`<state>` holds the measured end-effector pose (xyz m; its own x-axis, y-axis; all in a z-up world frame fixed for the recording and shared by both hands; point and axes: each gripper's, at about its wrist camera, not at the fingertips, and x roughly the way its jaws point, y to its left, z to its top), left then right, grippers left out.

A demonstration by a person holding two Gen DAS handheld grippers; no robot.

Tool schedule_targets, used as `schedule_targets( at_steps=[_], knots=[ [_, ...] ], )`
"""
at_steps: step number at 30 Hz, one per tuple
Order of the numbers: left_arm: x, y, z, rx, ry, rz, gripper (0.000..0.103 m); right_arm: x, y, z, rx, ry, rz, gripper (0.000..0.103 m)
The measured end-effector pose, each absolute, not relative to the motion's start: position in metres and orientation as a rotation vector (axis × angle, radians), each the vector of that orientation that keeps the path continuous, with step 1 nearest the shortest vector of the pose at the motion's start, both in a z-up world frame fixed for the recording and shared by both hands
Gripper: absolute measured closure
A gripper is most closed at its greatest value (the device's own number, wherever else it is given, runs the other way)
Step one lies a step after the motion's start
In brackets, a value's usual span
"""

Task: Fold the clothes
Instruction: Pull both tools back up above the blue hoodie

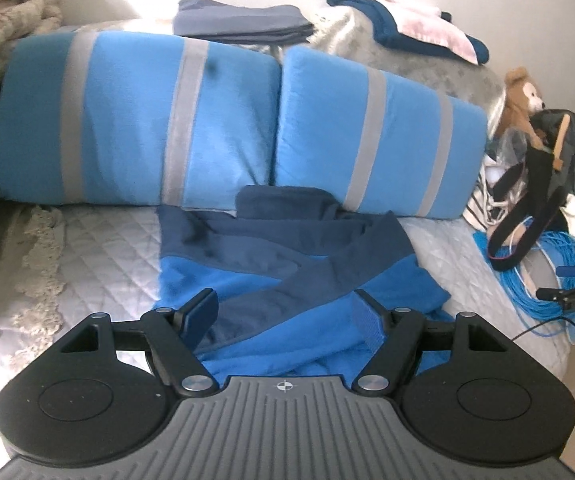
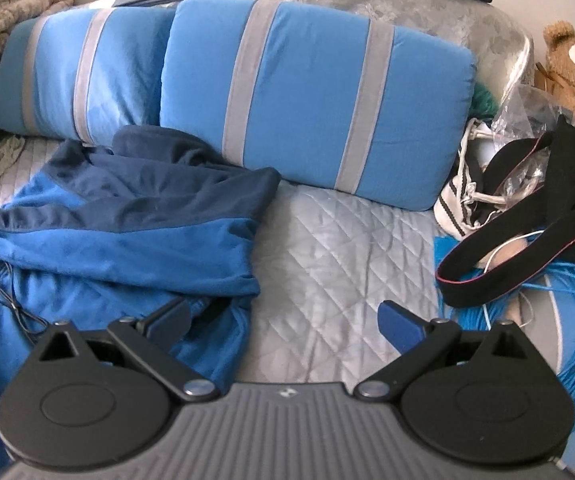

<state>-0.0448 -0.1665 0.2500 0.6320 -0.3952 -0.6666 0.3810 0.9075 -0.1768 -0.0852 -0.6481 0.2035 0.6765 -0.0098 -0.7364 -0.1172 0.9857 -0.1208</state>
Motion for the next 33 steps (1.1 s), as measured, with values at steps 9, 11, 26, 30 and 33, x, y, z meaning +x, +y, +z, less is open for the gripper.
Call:
schedule_targets(
  at_steps=[9, 11, 26, 30, 33],
  knots=[
    [-0.061, -0.137, 0.292, -0.061, 0.725, -0.424, 0.031, -0.085, -0.651, 0.254, -0.211, 0.811, 0.105, 0.000],
    [-0.066, -0.131, 0.304, -0.068, 0.710, -0.416, 0.031, -0.087, -0.653, 0.272, -0.200, 0.798, 0.117, 0.000],
    [-0.112, -0.093, 0.384, -0.086, 0.630, -0.352, 0.031, -0.154, -0.671, 0.415, -0.119, 0.587, 0.207, 0.000],
    [-0.127, -0.083, 0.405, -0.085, 0.613, -0.335, 0.031, -0.176, -0.679, 0.437, -0.108, 0.576, 0.212, 0.000],
    [-0.140, -0.074, 0.416, -0.083, 0.616, -0.310, 0.031, -0.192, -0.683, 0.444, -0.085, 0.590, 0.228, 0.000]
  ],
)
